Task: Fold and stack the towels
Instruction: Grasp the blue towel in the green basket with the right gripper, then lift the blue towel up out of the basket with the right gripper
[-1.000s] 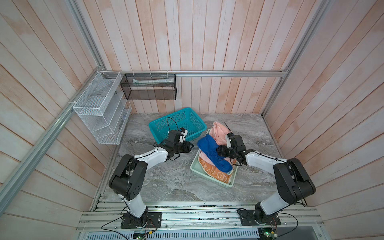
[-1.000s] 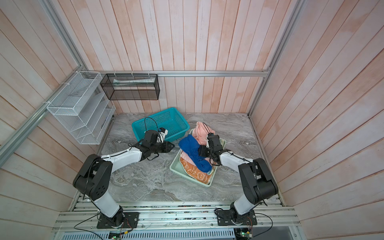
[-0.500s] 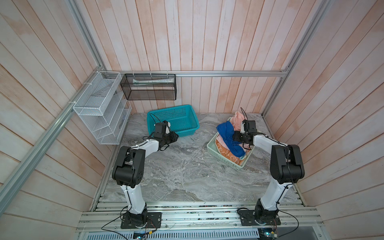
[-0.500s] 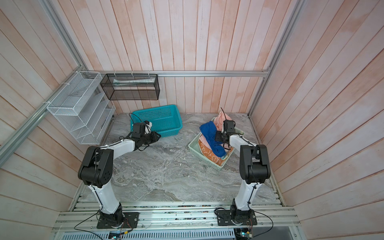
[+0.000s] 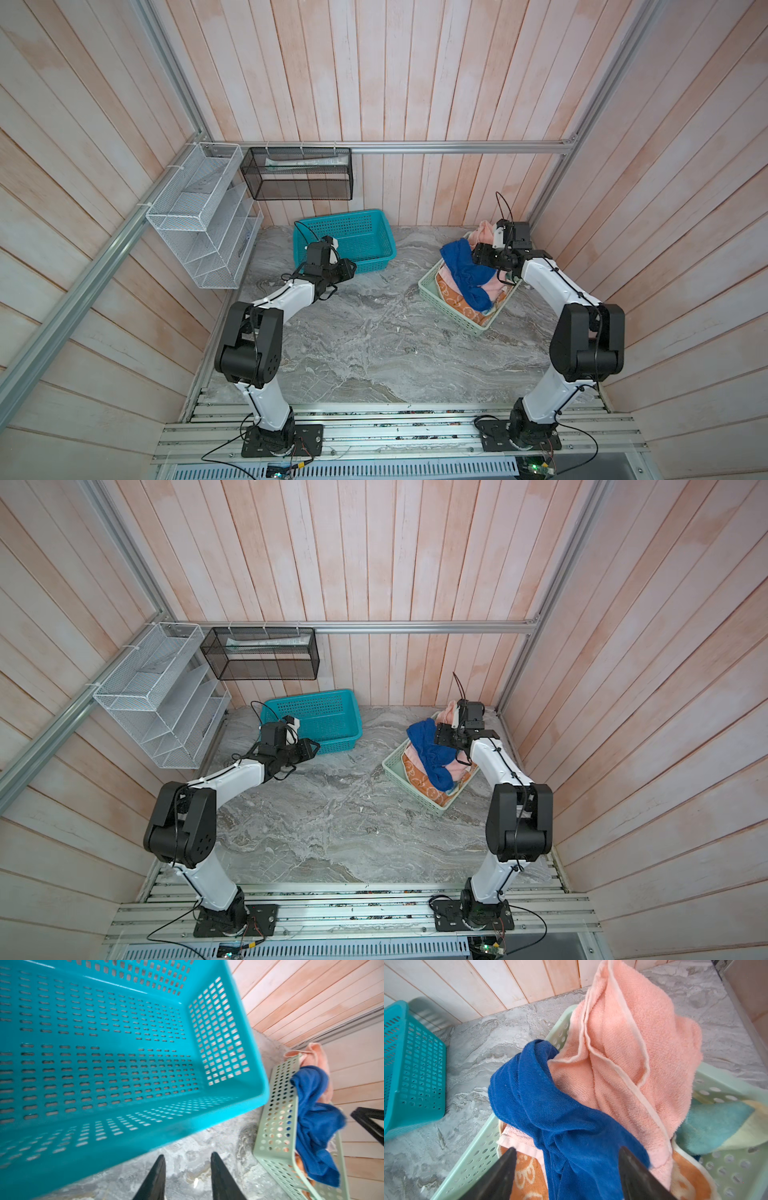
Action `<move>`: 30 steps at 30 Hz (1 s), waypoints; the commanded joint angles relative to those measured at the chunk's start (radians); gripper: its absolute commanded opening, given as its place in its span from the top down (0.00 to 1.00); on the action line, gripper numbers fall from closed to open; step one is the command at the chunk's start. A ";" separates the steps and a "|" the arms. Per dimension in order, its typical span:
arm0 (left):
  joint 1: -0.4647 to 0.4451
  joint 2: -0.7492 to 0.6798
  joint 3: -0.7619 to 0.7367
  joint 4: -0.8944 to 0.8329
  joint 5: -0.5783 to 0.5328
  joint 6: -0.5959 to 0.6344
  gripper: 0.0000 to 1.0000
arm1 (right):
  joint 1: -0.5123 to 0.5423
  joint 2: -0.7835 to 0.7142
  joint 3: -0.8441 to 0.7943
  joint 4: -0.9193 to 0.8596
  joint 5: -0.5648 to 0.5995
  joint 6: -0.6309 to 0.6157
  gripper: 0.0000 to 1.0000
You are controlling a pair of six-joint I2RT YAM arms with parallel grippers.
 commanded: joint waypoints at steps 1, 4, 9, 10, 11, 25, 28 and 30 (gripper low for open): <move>-0.035 -0.039 -0.021 0.016 -0.015 0.002 0.60 | -0.001 0.064 -0.009 0.010 -0.033 -0.023 0.14; -0.062 -0.051 -0.026 0.015 0.005 -0.009 0.60 | -0.001 0.146 0.033 0.038 -0.093 -0.036 0.15; -0.116 -0.066 -0.024 -0.007 0.031 -0.021 0.60 | 0.033 0.244 0.148 0.044 -0.120 -0.046 0.30; -0.125 -0.071 -0.025 -0.015 0.035 -0.026 0.60 | 0.043 0.254 0.169 0.038 -0.105 -0.055 0.42; -0.133 -0.075 -0.025 -0.020 0.039 -0.030 0.60 | 0.053 0.260 0.187 0.029 -0.083 -0.067 0.54; -0.179 -0.222 0.099 -0.232 0.207 0.157 0.56 | 0.114 -0.025 0.175 -0.033 -0.011 0.000 1.00; -0.160 -0.228 0.137 -0.267 0.299 0.165 0.69 | 0.149 -0.125 0.189 -0.039 -0.033 0.039 1.00; -0.158 -0.255 0.137 -0.263 0.295 0.166 0.77 | 0.197 -0.191 0.202 -0.049 0.006 0.044 1.00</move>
